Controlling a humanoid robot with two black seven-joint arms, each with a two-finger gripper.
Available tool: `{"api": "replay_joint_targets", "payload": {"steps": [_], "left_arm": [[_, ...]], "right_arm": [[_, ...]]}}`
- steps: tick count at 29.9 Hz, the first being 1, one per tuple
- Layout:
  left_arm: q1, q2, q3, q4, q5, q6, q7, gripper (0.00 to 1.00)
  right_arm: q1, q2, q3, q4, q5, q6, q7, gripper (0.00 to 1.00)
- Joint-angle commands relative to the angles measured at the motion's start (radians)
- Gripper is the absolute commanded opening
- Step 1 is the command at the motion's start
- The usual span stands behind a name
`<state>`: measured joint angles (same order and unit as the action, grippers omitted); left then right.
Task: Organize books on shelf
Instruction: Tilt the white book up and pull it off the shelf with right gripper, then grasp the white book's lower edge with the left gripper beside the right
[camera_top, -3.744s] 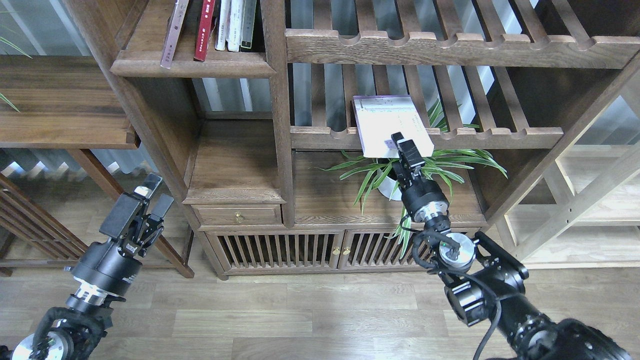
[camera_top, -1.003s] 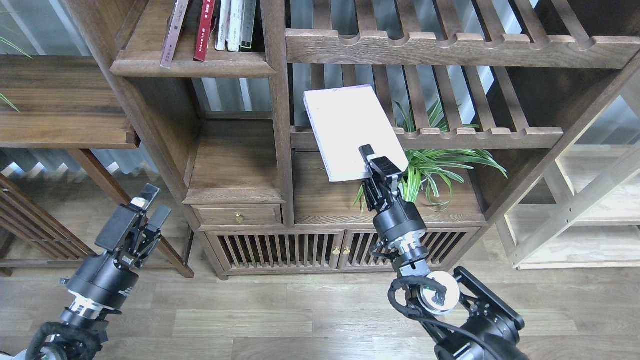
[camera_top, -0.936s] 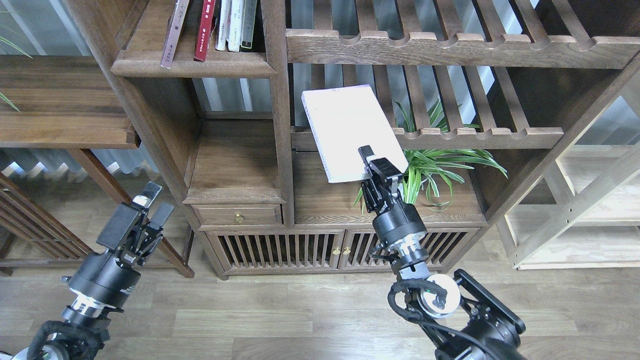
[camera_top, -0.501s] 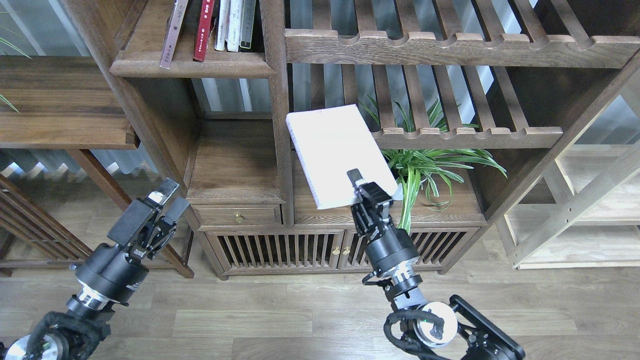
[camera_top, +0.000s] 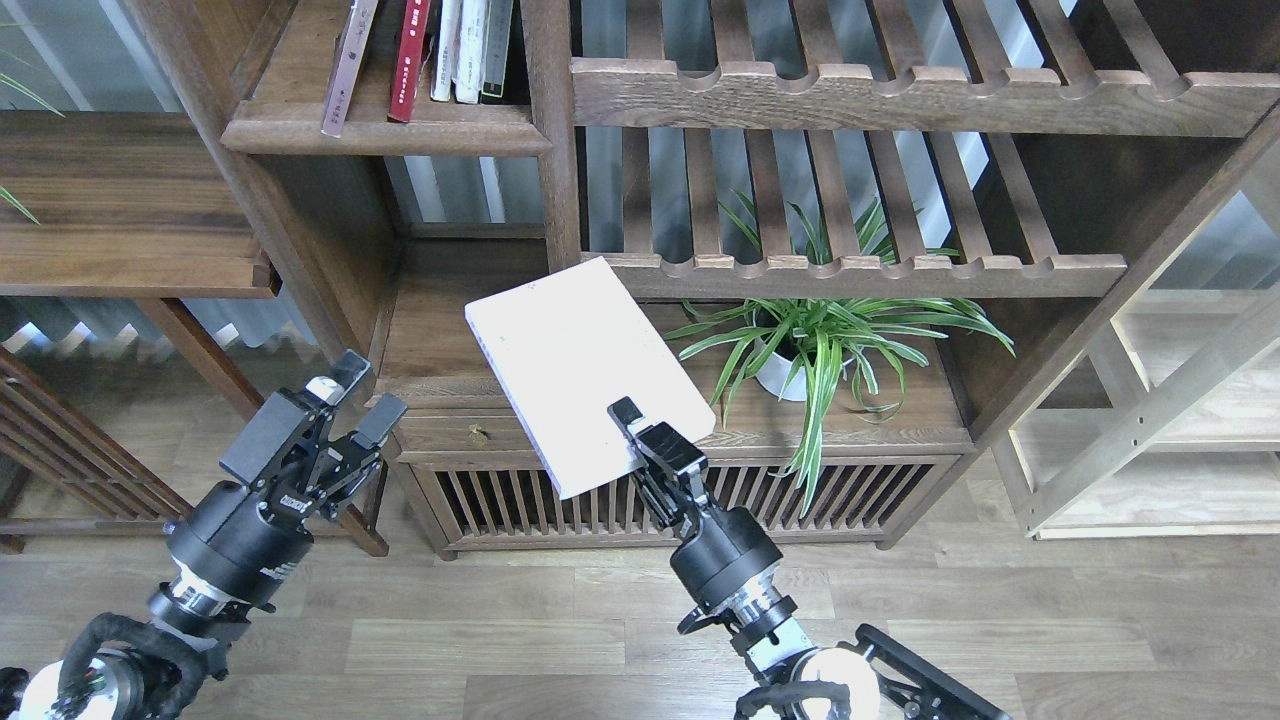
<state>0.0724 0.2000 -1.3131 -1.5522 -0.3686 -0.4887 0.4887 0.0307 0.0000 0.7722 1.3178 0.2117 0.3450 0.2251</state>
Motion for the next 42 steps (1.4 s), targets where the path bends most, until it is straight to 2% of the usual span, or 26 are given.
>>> {"api": "replay_joint_targets", "payload": {"steps": [1, 8, 28, 42], "left_arm": [[0.007, 0.039, 0.018, 0.004, -0.016, 0.000, 0.000, 0.99], [0.033, 0.082, 0.023, 0.018, -0.026, 0.000, 0.000, 0.99], [0.055, 0.059, 0.095, 0.038, -0.075, 0.000, 0.000, 0.99], [-0.046, 0.009, 0.121, 0.123, -0.075, 0.000, 0.000, 0.99]], "right_arm": [[0.006, 0.000, -0.022, 0.000, -0.003, -0.003, -0.001, 0.16], [0.017, 0.000, -0.037, 0.000, -0.003, -0.003, -0.001, 0.17], [0.038, 0.000, -0.125, 0.000, -0.003, -0.009, -0.001, 0.17], [0.046, 0.000, -0.140, -0.002, -0.002, -0.014, -0.001, 0.17]]}}
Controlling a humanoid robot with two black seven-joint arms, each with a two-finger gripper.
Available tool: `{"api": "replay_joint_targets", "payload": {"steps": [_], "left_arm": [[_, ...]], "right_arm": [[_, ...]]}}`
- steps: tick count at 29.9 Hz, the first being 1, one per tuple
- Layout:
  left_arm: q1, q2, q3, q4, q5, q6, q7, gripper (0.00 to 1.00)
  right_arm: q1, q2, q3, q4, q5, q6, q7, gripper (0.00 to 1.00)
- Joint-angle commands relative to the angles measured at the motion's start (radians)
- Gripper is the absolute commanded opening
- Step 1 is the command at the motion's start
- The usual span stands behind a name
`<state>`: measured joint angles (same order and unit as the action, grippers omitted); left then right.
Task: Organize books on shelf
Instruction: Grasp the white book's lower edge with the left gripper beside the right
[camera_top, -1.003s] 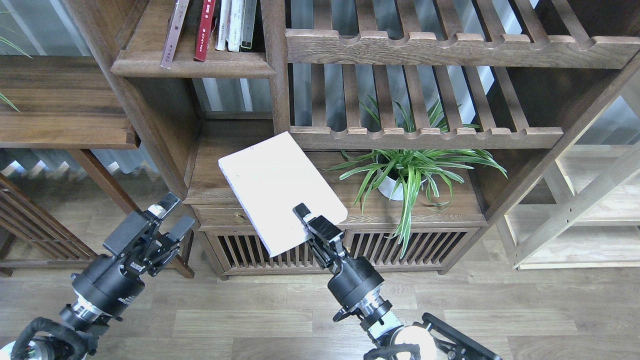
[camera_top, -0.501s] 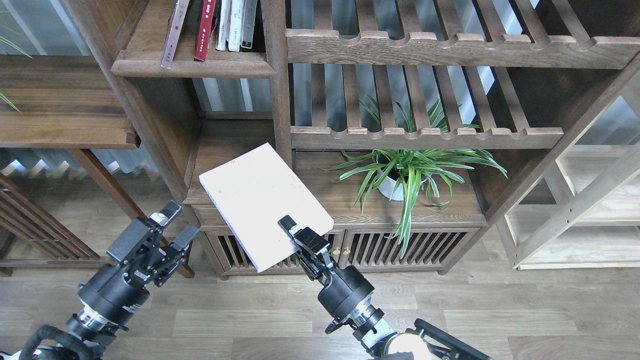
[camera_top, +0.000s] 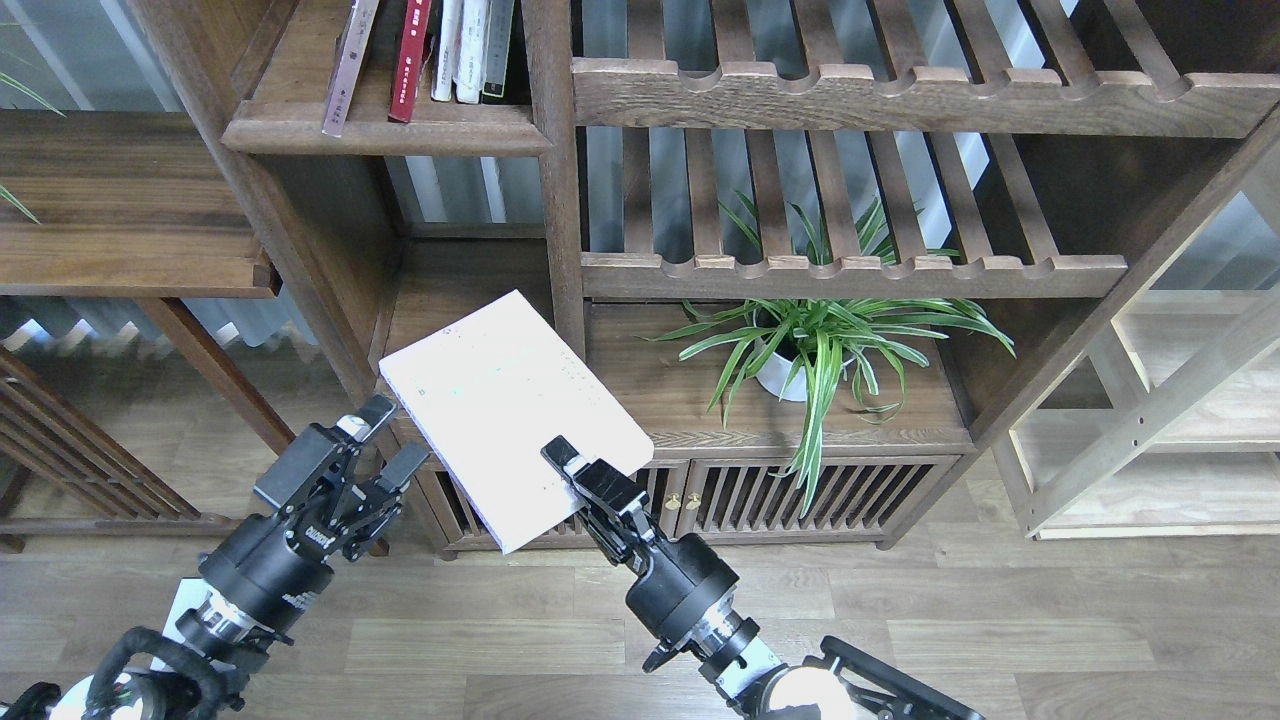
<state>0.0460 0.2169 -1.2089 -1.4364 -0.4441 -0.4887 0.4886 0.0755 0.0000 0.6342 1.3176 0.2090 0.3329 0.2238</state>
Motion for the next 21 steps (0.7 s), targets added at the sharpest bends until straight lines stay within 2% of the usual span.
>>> {"api": "replay_joint_targets", "payload": {"steps": [1, 4, 8, 14, 21], "left_arm": [[-0.026, -0.011, 0.023, 0.007, 0.001, 0.000, 0.000, 0.99], [-0.041, -0.017, 0.032, 0.008, 0.005, 0.000, 0.000, 0.98], [-0.054, -0.019, 0.032, 0.022, 0.005, 0.044, 0.000, 0.98], [-0.075, -0.036, 0.032, 0.024, 0.008, 0.048, 0.000, 0.95], [-0.084, -0.056, 0.031, 0.025, 0.085, 0.052, 0.000, 0.98]], "right_arm": [[0.001, 0.000, -0.007, -0.001, 0.001, -0.002, 0.000, 0.17], [0.001, 0.000, -0.011, -0.003, 0.004, -0.002, 0.000, 0.18], [0.003, 0.000, -0.011, -0.005, 0.006, -0.003, 0.000, 0.18], [0.003, 0.000, -0.011, -0.005, 0.006, -0.002, 0.000, 0.18], [0.003, 0.000, -0.011, -0.005, 0.006, -0.002, 0.000, 0.18]]}}
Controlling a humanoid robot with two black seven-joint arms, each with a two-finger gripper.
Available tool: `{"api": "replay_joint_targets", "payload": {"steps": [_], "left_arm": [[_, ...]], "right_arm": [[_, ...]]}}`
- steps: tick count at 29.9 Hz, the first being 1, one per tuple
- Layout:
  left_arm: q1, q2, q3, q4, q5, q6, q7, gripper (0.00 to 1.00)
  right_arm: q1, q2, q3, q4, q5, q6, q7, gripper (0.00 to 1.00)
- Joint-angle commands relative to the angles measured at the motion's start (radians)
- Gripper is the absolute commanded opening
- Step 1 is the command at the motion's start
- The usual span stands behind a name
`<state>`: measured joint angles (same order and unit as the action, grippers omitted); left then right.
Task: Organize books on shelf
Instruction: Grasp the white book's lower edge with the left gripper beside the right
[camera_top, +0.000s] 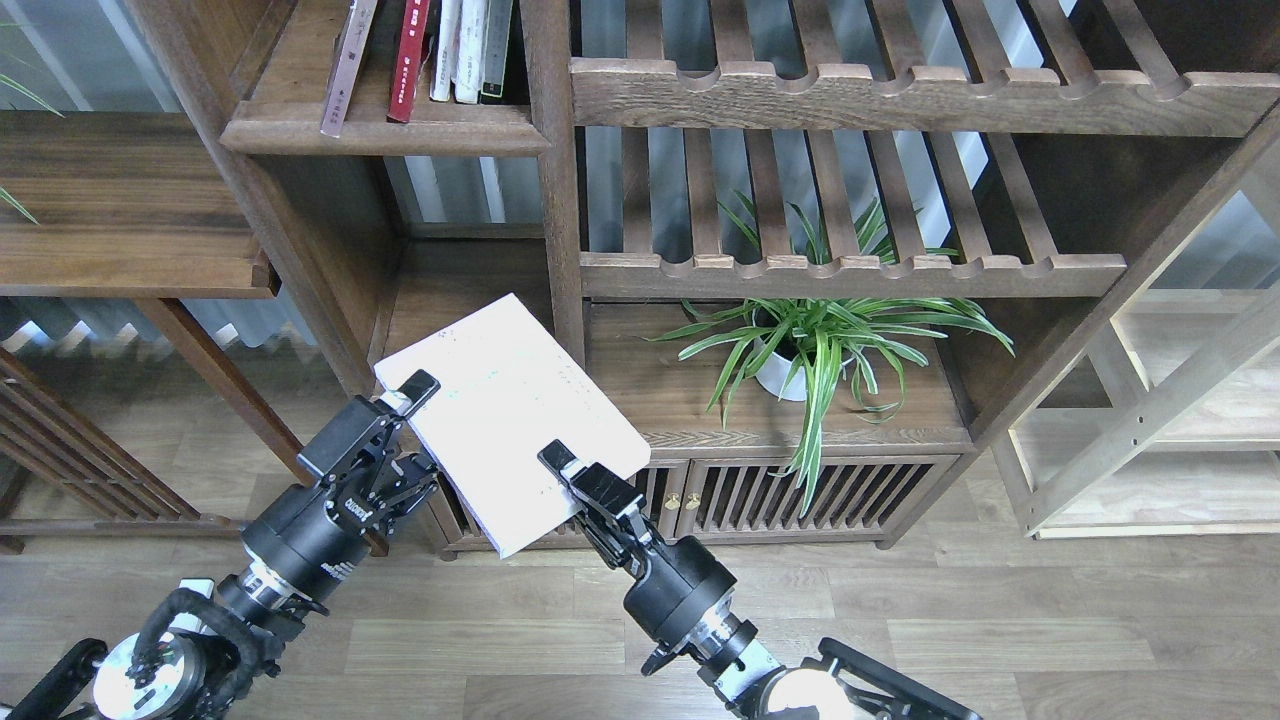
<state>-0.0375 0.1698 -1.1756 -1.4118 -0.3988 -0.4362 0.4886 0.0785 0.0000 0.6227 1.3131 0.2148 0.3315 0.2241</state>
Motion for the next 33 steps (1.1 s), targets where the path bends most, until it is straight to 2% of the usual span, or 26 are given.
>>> {"api": "replay_joint_targets", "payload": {"steps": [1, 8, 12, 16, 33], "left_arm": [[-0.001, -0.018, -0.004, 0.001, 0.046, -0.001, 0.000, 0.98], [-0.008, -0.053, -0.013, 0.001, 0.080, -0.022, 0.000, 0.97], [-0.010, -0.050, -0.016, 0.001, 0.080, -0.044, 0.000, 0.85], [-0.004, -0.055, -0.018, 0.001, 0.069, -0.052, 0.000, 0.67], [0.010, -0.036, -0.004, 0.004, 0.069, -0.049, 0.000, 0.40]], "right_arm": [[0.000, 0.000, -0.001, 0.000, 0.000, 0.001, 0.000, 0.18], [0.000, 0.000, -0.001, 0.000, 0.000, 0.001, 0.000, 0.18], [0.000, 0.000, 0.000, 0.000, 0.000, 0.001, 0.000, 0.18], [0.000, 0.000, 0.000, 0.000, 0.000, 0.001, 0.000, 0.18], [0.000, 0.000, -0.001, 0.000, -0.002, 0.001, 0.000, 0.18]]}}
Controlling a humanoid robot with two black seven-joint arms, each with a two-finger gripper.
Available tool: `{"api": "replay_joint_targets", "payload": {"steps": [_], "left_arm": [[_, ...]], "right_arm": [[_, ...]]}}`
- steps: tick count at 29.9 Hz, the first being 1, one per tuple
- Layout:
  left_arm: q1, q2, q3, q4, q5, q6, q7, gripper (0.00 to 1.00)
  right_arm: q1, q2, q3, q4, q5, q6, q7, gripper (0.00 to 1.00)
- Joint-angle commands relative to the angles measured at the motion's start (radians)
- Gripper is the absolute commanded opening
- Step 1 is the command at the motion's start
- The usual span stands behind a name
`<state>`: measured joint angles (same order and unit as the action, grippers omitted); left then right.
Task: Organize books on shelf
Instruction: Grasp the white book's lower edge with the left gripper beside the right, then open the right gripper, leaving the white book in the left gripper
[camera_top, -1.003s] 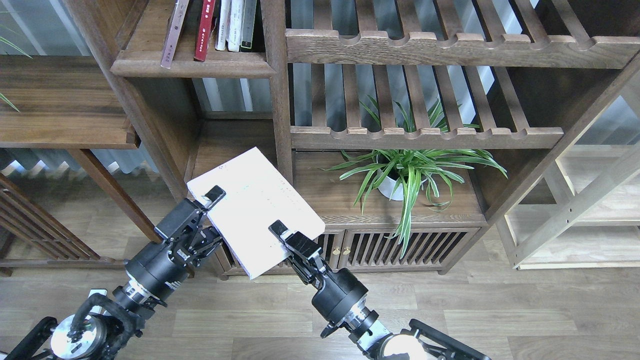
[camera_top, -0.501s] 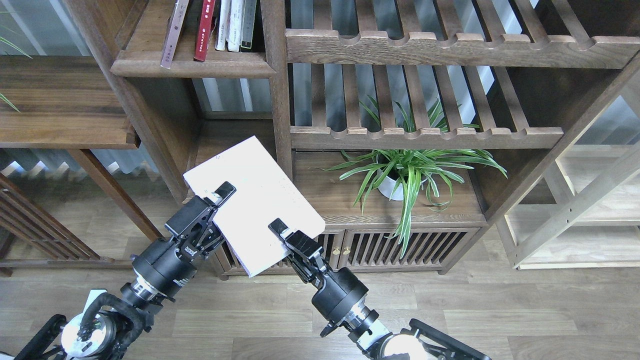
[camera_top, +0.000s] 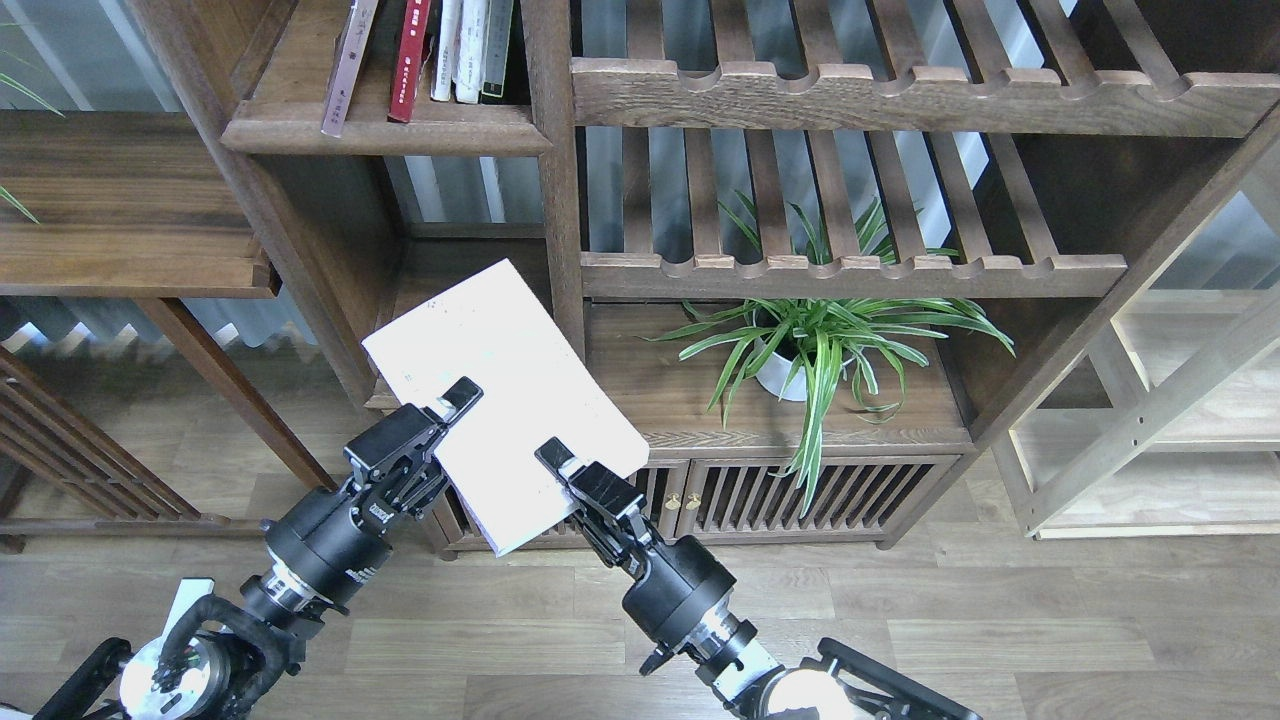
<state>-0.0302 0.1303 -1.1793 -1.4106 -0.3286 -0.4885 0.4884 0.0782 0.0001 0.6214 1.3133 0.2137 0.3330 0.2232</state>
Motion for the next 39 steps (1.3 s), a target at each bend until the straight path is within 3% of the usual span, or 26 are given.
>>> {"api": "replay_joint_targets", "payload": {"steps": [1, 28, 39], "left_arm": [[0.004, 0.005, 0.000, 0.004, -0.001, 0.004, 0.000, 0.38], [0.026, 0.040, 0.009, -0.008, 0.002, 0.045, 0.000, 0.05], [0.027, 0.042, -0.009, -0.025, 0.010, 0.045, 0.000, 0.01]], "right_arm": [[0.000, 0.000, 0.000, 0.000, 0.000, 0.000, 0.001, 0.18], [0.000, 0.000, 0.000, 0.000, -0.002, -0.002, 0.001, 0.20], [0.000, 0.000, 0.001, -0.002, -0.002, -0.002, 0.002, 0.26]]}}
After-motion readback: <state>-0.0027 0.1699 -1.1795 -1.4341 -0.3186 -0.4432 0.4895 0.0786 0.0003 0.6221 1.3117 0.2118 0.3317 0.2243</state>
